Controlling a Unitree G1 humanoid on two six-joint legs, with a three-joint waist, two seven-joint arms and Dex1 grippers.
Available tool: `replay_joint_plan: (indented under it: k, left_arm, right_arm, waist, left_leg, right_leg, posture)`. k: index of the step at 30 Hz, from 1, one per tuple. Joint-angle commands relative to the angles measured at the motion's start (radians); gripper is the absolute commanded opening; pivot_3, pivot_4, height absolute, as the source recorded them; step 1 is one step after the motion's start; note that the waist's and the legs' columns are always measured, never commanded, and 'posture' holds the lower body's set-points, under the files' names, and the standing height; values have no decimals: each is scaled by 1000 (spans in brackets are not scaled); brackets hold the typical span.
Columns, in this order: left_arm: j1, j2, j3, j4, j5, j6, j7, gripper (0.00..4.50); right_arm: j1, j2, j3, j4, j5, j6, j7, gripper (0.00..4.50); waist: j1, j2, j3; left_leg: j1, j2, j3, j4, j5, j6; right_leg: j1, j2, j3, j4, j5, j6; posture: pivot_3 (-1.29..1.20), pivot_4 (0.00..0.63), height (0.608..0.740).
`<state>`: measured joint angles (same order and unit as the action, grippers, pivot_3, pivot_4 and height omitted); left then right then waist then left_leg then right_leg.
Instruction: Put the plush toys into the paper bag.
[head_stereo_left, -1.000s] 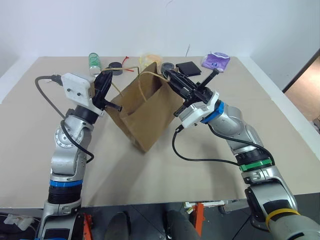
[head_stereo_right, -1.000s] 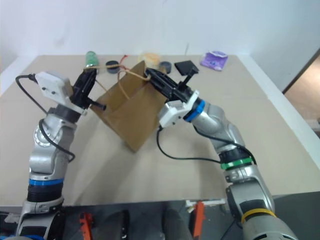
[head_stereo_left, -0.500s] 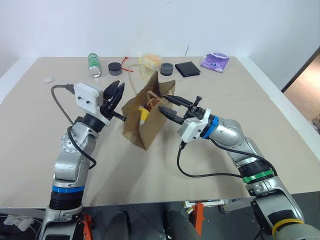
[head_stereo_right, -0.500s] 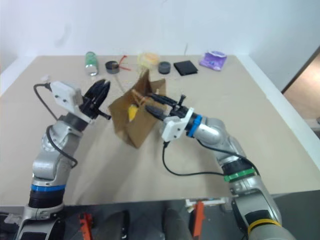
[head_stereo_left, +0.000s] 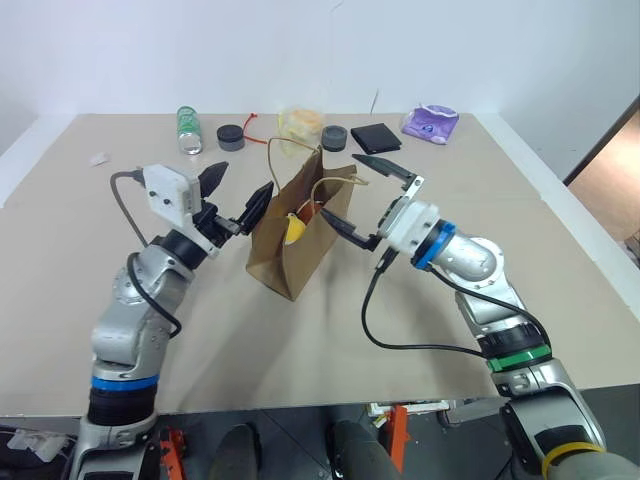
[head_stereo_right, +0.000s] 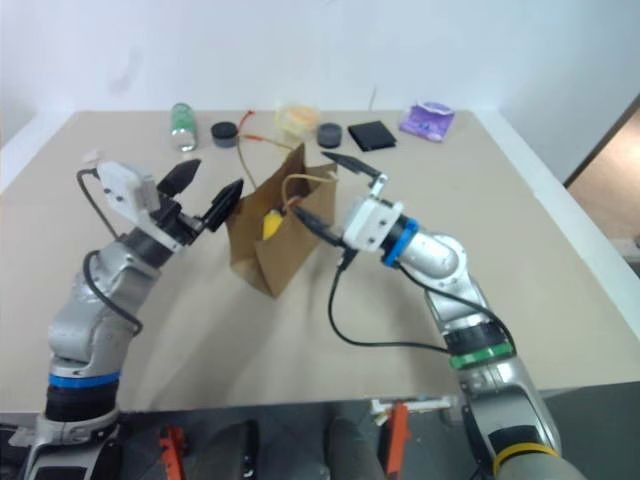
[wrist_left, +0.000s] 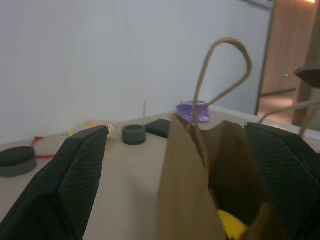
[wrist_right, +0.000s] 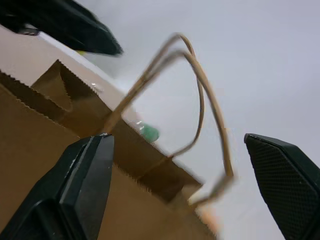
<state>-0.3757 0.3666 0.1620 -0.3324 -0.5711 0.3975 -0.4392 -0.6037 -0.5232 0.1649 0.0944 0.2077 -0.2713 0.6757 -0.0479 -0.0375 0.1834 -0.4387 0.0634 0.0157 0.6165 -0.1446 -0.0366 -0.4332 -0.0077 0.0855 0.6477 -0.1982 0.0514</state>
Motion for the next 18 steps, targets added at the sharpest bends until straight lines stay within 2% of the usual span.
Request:
replay_joint_plan:
  k: [1, 2, 5, 9, 13, 18]
  left_arm:
    - [26, 60, 67, -52, -115, 86, -50, 4460]
    - [35, 75, 77, -54, -142, 111, -61, 4460]
    - [96, 146, 64, -73, -155, 129, -150, 4500]
    - [149, 192, 47, -102, -161, 132, -210, 4500]
    - [185, 205, 25, -120, -114, 102, -225, 4500]
    - [183, 201, -6, -118, -32, 46, -217, 4500]
  right_arm:
    - [39, -47, -57, -114, 202, 310, 98, 4500]
    - [50, -56, -61, -134, 233, 377, 111, 4500]
    - [80, -57, -61, -192, 315, 545, 130, 3793]
    - [62, -14, -49, -271, 368, 693, 115, 1957]
    - [10, 56, -6, -258, 324, 742, 102, 75]
    - [-60, 132, 47, -173, 248, 723, 105, 75]
  waist:
    - [0, 0, 0]
    - [0, 0, 0]
    - [-2, 0, 0]
    - [-2, 0, 0]
    - [-1, 0, 0]
    - [-1, 0, 0]
  left_leg:
    - [0, 0, 0, 0, 0, 0]
    - [0, 0, 0, 0, 0, 0]
    - [0, 0, 0, 0, 0, 0]
    - [0, 0, 0, 0, 0, 0]
    - [-1, 0, 0, 0, 0, 0]
    - [-1, 0, 0, 0, 0, 0]
  right_leg:
    - [0, 0, 0, 0, 0, 0]
    - [0, 0, 0, 0, 0, 0]
    - [-1, 0, 0, 0, 0, 0]
    - [-2, 0, 0, 0, 0, 0]
    - [-3, 0, 0, 0, 0, -1]
    - [-3, 0, 0, 0, 0, -1]
  posture:
    - [0, 150, 740]
    - [0, 150, 740]
    - [0, 150, 740]
    - [0, 150, 740]
    - [0, 150, 740]
    - [0, 150, 740]
